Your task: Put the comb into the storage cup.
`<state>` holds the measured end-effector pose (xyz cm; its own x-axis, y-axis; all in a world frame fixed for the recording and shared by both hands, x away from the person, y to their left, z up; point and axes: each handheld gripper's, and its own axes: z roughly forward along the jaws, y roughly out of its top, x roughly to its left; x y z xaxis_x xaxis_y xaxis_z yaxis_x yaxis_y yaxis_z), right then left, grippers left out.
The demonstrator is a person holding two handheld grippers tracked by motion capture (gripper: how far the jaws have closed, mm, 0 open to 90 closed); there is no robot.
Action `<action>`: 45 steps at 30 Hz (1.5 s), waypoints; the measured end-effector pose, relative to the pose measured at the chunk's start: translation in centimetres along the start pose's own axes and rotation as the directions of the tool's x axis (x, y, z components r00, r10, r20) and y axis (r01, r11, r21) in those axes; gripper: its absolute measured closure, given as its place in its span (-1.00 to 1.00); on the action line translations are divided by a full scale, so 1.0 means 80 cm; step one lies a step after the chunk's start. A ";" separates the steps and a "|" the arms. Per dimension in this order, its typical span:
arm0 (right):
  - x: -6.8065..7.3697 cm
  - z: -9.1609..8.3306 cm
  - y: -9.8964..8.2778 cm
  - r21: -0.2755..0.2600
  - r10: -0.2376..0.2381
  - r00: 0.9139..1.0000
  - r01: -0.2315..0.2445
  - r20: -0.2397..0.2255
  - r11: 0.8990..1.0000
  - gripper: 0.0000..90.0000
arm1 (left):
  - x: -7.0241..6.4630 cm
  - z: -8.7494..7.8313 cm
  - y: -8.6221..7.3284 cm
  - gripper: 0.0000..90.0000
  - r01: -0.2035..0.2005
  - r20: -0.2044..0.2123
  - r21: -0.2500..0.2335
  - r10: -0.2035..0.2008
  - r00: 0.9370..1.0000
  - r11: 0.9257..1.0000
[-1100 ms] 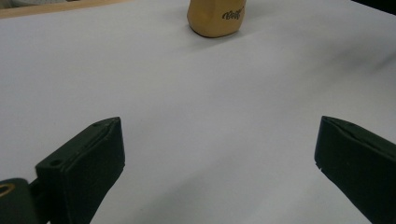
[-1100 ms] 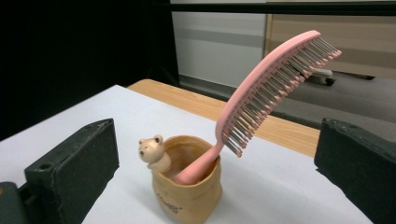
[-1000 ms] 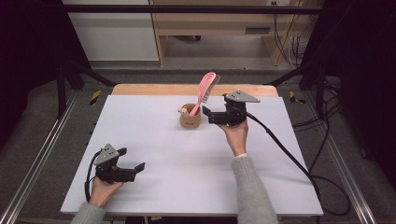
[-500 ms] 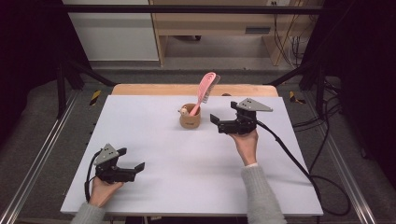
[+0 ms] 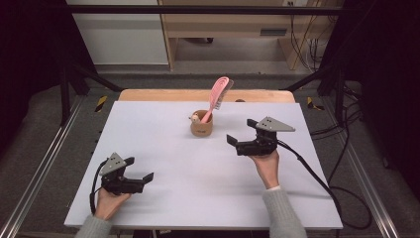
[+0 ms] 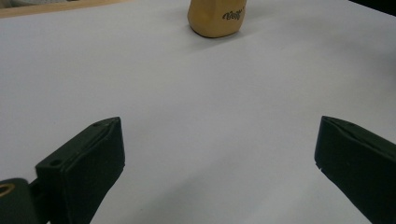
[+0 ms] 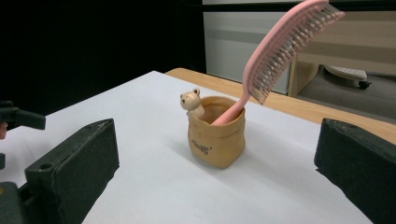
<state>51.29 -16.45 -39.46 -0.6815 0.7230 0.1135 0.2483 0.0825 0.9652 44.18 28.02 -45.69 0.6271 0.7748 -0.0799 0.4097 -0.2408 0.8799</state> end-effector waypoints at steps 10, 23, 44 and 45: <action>-0.003 -0.016 -0.027 0.013 0.002 1.000 -0.002 -0.019 1.000 -1.00 | 0.000 0.000 0.000 -0.97 -0.002 -0.001 0.003 0.002 1.000 1.000; -0.013 -0.055 -0.061 0.008 0.013 1.000 -0.013 -0.025 1.000 -1.00 | -0.001 0.000 0.000 -0.97 -0.006 0.000 0.002 0.006 1.000 1.000; -0.032 -0.095 -0.106 0.026 -0.014 0.997 0.016 -0.078 1.000 -1.00 | -0.002 -0.001 0.000 -0.97 -0.014 0.002 -0.008 0.014 1.000 1.000; -0.034 -0.096 -0.108 0.030 -0.012 0.997 0.015 -0.081 0.999 -1.00 | -0.002 -0.001 0.000 -0.97 -0.013 0.002 -0.009 0.013 1.000 1.000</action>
<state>45.73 -24.35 -46.28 -0.7378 0.6642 0.1204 0.2589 0.1138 0.9592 44.00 27.97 -45.63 0.6339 0.7703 -0.0691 0.3951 -0.2457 0.8852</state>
